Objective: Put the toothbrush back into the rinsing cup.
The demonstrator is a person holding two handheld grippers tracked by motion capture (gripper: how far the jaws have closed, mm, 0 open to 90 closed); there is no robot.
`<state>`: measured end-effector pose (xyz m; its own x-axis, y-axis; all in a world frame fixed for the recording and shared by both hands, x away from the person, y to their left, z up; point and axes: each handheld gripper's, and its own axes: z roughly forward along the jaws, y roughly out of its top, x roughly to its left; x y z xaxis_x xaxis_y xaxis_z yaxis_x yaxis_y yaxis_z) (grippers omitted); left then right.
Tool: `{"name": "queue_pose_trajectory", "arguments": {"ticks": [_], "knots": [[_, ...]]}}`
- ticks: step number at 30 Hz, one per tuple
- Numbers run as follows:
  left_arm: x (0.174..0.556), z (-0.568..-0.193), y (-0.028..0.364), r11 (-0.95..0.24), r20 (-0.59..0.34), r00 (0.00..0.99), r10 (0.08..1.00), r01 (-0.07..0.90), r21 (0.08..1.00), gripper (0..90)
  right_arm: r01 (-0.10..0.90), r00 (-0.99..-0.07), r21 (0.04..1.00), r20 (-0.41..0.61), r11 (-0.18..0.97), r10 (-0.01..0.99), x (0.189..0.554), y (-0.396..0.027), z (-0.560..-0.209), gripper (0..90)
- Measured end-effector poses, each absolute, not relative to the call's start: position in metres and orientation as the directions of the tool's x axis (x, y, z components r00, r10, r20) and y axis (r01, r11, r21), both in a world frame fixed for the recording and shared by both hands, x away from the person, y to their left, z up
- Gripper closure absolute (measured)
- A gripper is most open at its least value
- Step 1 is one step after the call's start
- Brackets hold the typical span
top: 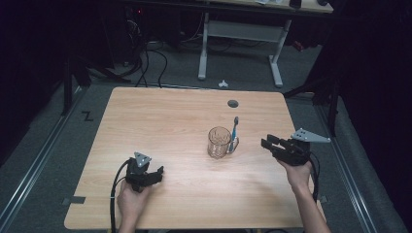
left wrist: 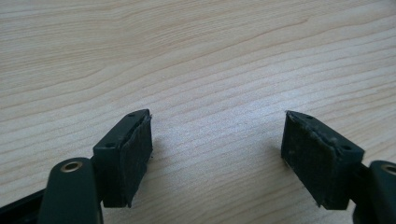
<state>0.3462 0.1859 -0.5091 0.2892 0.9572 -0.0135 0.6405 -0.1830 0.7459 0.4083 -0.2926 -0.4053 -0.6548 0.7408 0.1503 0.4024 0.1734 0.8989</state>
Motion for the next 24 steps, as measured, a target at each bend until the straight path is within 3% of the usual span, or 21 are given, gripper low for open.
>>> {"name": "queue_pose_trajectory", "arguments": {"ticks": [24], "knots": [[0.346,-0.509,0.186,-0.183,-0.014,0.289,0.957,0.64,0.746,25.3,0.437,-0.64,0.877,0.148,0.199,0.754,0.407,-0.29,-0.423,61.0]]}}
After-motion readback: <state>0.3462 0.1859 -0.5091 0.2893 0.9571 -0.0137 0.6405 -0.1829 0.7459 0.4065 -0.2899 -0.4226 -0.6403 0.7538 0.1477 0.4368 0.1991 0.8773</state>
